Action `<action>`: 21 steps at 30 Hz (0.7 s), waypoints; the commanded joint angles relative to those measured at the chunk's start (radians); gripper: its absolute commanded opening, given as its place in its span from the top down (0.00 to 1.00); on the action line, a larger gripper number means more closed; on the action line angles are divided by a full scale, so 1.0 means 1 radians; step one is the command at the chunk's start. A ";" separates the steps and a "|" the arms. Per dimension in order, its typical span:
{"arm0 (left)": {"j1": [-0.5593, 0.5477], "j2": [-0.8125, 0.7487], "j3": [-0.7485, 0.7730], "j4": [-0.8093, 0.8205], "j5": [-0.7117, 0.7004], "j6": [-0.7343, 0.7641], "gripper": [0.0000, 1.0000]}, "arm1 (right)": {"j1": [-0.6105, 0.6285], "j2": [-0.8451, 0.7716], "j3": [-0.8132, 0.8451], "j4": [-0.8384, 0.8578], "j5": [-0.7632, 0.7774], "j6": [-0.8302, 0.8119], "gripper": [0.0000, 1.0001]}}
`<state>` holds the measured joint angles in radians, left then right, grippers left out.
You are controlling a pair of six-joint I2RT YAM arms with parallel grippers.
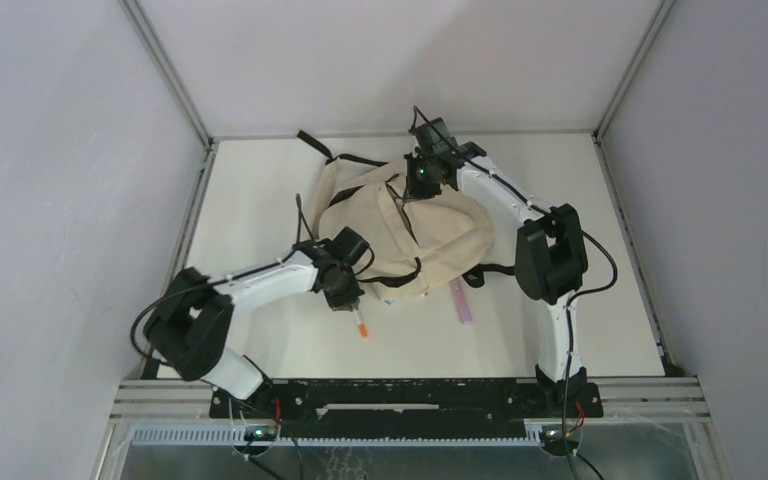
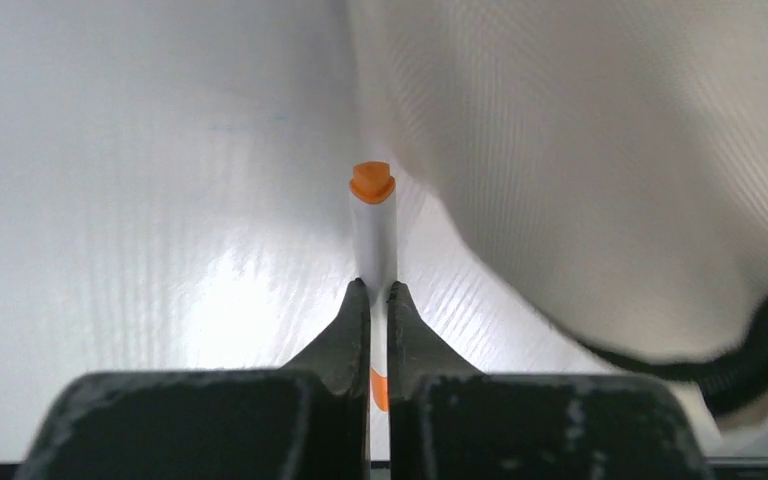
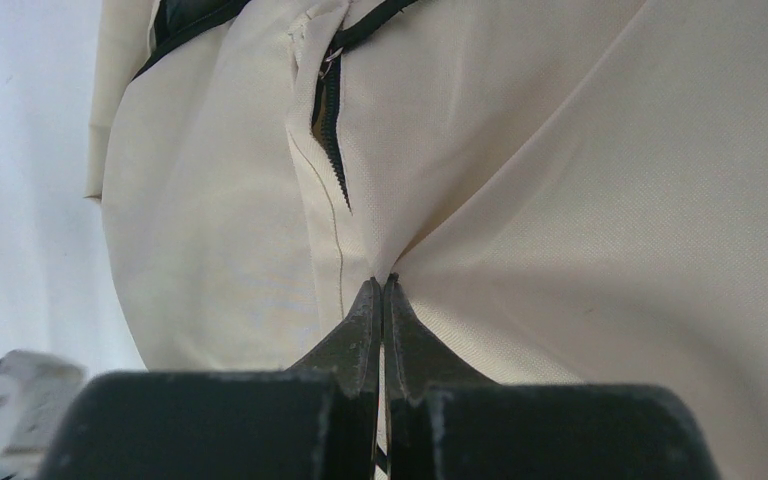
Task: Pack the student bag
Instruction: Pick up the stationery from the center of the board.
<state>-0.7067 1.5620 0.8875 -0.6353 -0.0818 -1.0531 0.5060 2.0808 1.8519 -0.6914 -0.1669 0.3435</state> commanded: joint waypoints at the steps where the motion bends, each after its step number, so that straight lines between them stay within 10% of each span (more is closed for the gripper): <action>1: -0.002 -0.189 0.051 -0.109 -0.126 0.048 1.00 | 0.008 -0.088 -0.002 0.025 -0.028 0.011 1.00; 8: 0.077 -0.289 0.140 -0.051 -0.019 0.157 1.00 | 0.003 -0.123 -0.023 0.033 -0.026 0.008 1.00; 21: 0.210 0.152 0.599 0.058 0.190 0.266 1.00 | 0.007 -0.137 -0.040 0.048 -0.058 0.026 1.00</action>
<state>-0.5110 1.6180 1.3499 -0.6155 0.0174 -0.8288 0.5045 2.0174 1.8015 -0.6823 -0.1936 0.3470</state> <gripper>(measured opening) 0.003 0.007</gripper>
